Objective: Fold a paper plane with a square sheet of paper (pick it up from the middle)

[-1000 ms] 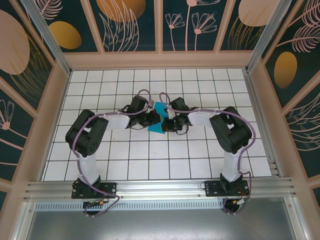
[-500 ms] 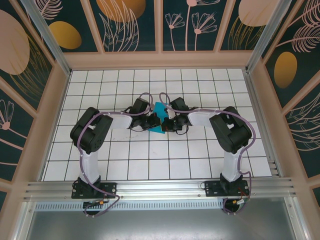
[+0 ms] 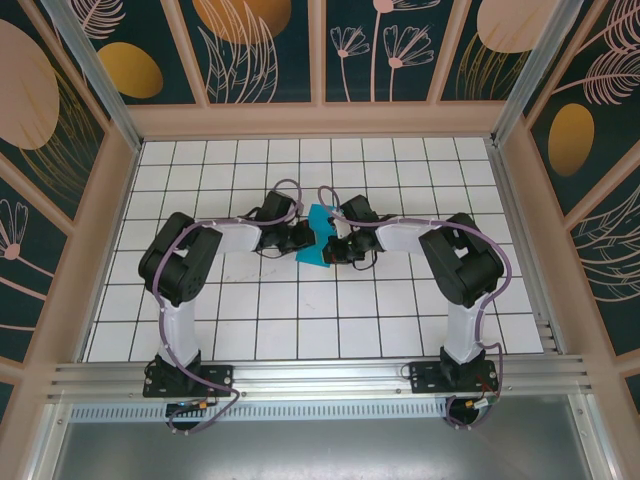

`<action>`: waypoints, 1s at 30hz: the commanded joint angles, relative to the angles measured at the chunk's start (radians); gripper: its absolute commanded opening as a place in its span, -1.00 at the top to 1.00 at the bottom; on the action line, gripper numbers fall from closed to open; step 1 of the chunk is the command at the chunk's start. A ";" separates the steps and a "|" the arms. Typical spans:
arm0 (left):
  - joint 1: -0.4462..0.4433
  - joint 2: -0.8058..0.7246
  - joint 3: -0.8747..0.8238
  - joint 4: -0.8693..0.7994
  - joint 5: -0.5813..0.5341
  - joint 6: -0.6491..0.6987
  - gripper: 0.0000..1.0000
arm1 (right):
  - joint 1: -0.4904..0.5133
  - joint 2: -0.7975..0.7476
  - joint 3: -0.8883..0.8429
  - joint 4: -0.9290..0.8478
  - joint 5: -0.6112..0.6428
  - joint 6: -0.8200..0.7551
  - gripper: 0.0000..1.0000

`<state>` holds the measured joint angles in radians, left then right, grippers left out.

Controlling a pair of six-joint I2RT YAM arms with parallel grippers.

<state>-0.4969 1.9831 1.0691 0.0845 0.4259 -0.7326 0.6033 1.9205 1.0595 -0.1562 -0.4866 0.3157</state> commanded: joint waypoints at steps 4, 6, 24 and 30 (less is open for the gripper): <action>0.088 0.046 0.027 -0.047 -0.136 0.049 0.97 | 0.005 0.090 -0.080 -0.178 0.089 -0.026 0.98; 0.099 0.055 0.030 -0.050 -0.143 0.055 0.98 | 0.005 0.088 -0.079 -0.177 0.088 -0.024 0.98; 0.123 -0.031 0.102 -0.084 -0.075 0.099 0.93 | 0.006 0.053 -0.063 -0.157 0.079 0.000 0.97; 0.083 -0.120 -0.028 0.004 -0.004 0.041 0.90 | 0.000 -0.011 -0.057 -0.079 0.025 0.053 0.95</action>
<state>-0.3893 1.9057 1.0744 0.0265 0.3691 -0.6594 0.6029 1.9087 1.0481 -0.1364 -0.4900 0.3332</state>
